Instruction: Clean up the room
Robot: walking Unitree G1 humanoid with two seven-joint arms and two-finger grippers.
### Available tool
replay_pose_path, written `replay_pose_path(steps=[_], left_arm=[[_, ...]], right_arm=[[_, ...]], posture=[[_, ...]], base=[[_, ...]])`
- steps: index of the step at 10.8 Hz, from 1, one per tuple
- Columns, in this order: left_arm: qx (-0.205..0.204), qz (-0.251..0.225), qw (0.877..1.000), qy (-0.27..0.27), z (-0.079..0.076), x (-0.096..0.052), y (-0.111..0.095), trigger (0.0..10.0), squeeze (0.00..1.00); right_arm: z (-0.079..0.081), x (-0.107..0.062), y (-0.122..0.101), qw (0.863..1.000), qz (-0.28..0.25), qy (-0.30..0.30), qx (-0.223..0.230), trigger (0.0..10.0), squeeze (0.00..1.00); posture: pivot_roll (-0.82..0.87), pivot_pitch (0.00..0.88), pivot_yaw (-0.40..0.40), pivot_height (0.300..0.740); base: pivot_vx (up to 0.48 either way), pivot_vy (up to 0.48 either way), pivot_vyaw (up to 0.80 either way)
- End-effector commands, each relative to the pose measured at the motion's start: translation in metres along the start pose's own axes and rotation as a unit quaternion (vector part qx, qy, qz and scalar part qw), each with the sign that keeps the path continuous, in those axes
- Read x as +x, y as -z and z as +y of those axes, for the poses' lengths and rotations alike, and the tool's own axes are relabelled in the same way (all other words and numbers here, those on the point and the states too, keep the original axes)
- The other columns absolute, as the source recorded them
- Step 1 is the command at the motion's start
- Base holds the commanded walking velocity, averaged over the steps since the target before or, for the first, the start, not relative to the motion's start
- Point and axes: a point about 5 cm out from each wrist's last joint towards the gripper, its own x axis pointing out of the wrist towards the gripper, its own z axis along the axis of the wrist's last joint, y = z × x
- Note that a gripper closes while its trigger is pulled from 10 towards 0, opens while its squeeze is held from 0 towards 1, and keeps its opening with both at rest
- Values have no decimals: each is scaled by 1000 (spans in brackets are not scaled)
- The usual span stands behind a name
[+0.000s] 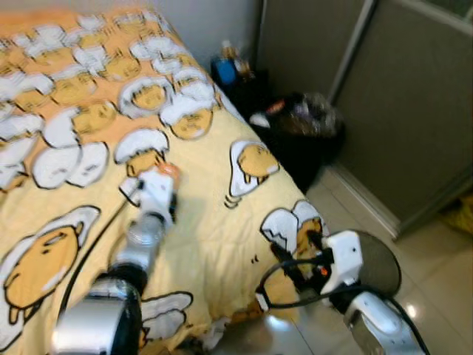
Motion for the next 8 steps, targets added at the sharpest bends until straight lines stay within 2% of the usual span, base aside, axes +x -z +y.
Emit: replay_pose_path(steps=[1,2,3,4,5,6,8], left_arm=[[-4,-14,1000,25,-5,-2,0,0,0],[-23,-49,997,50,-6,-5,-4,0,0],[-32,-111,992,45,-1,-10,-14,0,0],[-36,-125,990,48,-1,-11,-18,10000,0],[-57,-129,988,57,-3,-11,-19,10000,0],[-66,-139,985,75,-13,-13,-21,10000,0],[-75,-149,975,144,-42,-21,-18,10000,0]], right_arm=[[0,1,3,1000,9,-12,18,10000,0],[1,4,6,999,17,-32,23,10000,0],[-2,2,8,998,27,-46,22,10000,0],[-10,2,5,999,22,-29,13,10000,0],[-24,4,2,1000,17,20,-1,10000,0],[-40,7,1,997,5,83,0,10000,0],[-54,8,1,986,0,160,-37,10000,0]], posture=[[54,31,-13,740],[82,0,-21,740],[105,0,-32,740],[109,0,-32,740],[107,0,-30,740],[102,0,-24,740],[84,0,-15,740]], base=[[0,0,0],[0,0,0],[0,0,0],[0,-465,0],[0,-480,0],[0,-480,0],[0,-480,0]])
